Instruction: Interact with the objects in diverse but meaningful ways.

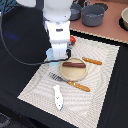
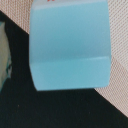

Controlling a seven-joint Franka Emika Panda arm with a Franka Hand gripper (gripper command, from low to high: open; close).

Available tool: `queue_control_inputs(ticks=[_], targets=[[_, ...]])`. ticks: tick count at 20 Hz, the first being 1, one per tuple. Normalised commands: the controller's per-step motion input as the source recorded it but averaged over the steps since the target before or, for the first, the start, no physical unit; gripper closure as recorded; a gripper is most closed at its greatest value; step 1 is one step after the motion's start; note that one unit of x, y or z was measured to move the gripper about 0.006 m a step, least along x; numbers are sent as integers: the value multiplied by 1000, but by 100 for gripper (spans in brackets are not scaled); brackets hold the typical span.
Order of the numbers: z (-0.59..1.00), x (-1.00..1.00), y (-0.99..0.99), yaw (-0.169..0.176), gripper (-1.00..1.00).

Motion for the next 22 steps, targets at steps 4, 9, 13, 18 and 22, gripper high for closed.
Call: queue_control_inputs(ticks=[4, 9, 13, 18, 22], targets=[[-244, -334, -116, 11, 100], [-155, -289, -109, 17, 100], [-39, -208, -135, 17, 100], [244, -30, -138, 1, 100], [747, 0, 33, 7, 100]])
